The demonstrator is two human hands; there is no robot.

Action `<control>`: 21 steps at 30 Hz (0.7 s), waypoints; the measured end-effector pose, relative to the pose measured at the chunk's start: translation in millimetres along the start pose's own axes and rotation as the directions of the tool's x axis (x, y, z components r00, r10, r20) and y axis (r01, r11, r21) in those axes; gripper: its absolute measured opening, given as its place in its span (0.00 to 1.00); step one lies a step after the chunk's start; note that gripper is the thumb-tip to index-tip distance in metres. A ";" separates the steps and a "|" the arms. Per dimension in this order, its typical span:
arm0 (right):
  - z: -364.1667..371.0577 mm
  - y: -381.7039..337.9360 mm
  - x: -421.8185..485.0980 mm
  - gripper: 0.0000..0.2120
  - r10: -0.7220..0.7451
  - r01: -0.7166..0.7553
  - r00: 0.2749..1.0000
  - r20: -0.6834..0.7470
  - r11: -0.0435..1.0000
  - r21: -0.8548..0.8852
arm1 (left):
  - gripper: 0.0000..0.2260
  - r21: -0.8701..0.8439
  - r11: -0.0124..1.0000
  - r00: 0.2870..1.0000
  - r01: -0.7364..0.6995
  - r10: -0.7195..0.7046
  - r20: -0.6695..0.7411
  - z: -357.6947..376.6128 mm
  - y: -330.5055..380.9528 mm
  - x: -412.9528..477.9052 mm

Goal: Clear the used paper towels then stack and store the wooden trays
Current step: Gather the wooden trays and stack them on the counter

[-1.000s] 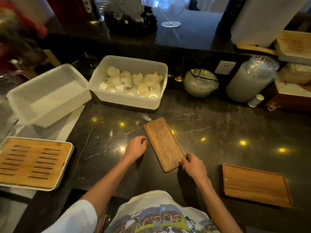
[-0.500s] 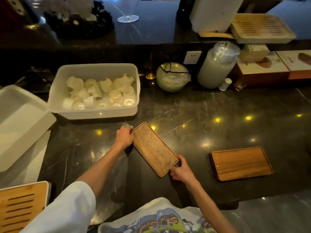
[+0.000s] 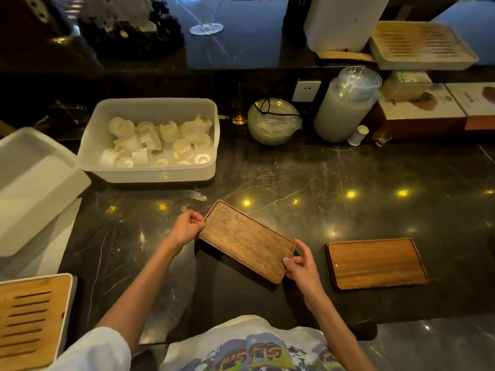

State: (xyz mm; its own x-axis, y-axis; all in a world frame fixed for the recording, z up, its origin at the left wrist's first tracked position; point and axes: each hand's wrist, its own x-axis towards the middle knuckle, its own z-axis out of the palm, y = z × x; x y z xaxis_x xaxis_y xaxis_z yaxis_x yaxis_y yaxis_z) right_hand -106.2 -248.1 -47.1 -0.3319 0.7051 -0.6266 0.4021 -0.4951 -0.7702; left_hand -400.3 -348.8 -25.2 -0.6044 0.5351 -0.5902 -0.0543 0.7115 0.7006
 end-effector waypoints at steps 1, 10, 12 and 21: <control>-7.1 -2.3 2.1 0.25 0.005 -0.004 1.000 -0.012 1.000 0.018 | 0.07 -0.025 1.000 1.000 0.004 -0.004 0.023 3.7 -1.1 -8.2; -142.0 -35.7 26.7 0.19 -0.009 0.010 0.999 -0.034 0.999 0.034 | 0.07 -0.094 0.992 0.994 0.087 -0.080 0.074 108.4 22.4 -63.7; -182.0 -39.8 35.2 0.19 -0.015 0.015 0.998 -0.057 1.000 0.009 | 0.08 -0.088 0.992 0.993 0.085 -0.077 0.095 149.7 34.6 -72.9; -327.3 -8.5 58.6 0.21 -0.023 -0.005 0.984 -0.176 0.988 -0.157 | 0.08 0.100 0.994 0.971 0.053 -0.075 0.228 297.3 56.5 -94.6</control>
State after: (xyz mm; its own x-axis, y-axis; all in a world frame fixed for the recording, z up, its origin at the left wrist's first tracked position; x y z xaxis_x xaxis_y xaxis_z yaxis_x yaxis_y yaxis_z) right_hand 150.1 -36.4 -38.2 -0.1860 0.7945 -0.5781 0.5327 -0.4128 -0.7388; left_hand -109.9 -223.8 -49.0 -0.4015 0.5700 -0.7169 -0.0062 0.7810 0.6245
